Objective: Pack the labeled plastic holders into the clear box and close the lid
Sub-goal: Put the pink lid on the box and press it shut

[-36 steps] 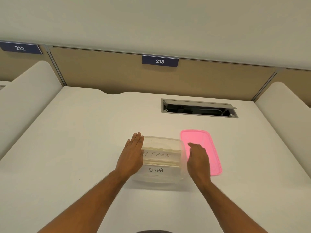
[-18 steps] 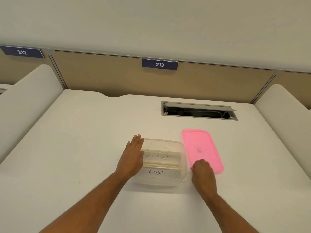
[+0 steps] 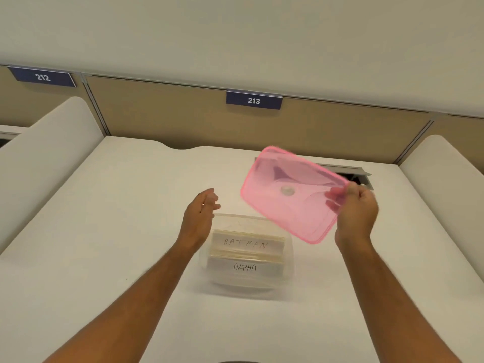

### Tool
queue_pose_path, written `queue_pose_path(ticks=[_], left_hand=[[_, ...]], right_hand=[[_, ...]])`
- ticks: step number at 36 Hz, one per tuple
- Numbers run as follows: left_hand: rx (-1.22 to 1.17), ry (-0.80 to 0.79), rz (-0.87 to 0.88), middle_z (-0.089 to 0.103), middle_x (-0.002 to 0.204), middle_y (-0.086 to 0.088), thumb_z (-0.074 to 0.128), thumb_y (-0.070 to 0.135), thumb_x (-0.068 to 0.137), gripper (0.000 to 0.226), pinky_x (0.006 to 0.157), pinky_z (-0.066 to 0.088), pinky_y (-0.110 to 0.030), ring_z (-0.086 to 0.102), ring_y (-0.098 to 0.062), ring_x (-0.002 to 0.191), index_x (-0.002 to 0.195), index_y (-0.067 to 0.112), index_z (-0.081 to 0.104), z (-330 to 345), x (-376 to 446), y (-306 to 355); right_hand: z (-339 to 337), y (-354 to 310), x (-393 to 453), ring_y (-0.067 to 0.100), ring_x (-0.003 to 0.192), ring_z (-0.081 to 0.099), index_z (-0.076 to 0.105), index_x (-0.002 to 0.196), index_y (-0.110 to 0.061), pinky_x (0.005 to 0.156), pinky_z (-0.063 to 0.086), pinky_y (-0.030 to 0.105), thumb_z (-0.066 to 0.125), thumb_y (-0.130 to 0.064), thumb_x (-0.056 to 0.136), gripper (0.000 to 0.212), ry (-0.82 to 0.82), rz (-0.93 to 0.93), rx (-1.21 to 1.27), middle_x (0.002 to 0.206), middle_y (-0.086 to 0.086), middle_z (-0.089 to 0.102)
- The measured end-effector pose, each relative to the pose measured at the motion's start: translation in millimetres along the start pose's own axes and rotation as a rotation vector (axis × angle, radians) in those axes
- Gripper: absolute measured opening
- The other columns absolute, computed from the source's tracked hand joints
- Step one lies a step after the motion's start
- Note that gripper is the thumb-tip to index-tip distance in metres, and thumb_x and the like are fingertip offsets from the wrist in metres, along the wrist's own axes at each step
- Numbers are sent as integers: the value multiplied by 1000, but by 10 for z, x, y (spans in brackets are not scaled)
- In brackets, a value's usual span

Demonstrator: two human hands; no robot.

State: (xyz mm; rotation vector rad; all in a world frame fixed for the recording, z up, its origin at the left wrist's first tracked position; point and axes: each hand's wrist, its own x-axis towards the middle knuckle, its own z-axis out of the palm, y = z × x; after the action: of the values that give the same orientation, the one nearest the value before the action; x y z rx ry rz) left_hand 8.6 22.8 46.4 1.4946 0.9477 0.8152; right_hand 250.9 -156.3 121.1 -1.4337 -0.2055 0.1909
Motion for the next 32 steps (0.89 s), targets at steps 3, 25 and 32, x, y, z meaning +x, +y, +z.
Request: queue_pose_path(ticks=[3, 25, 32], left_hand=[[-84, -89, -65, 68, 112, 4, 38, 43, 103, 36, 77, 55, -31, 68, -14, 97, 130, 27, 57, -10, -36, 13], [581, 88, -47, 58, 96, 5, 51, 33, 98, 29, 80, 45, -29, 57, -11, 87, 119, 19, 63, -187, -208, -539], [593, 78, -40, 56, 102, 5, 50, 34, 98, 30, 83, 44, -29, 57, -12, 89, 122, 19, 61, -122, -170, -572]], right_hand=[[56, 247, -68, 19, 66, 72, 63, 98, -7, 57, 55, 29, 47, -21, 104, 22, -75, 183, -58, 82, 9, 73], [245, 1115, -427, 16, 87, 62, 63, 101, -17, 70, 46, 29, 59, -32, 96, 17, -315, 9, -649, 94, -5, 62], [221, 1250, -367, 23, 97, 61, 67, 108, -7, 89, 53, 41, 58, -31, 98, 27, -290, -40, -729, 110, 10, 59]])
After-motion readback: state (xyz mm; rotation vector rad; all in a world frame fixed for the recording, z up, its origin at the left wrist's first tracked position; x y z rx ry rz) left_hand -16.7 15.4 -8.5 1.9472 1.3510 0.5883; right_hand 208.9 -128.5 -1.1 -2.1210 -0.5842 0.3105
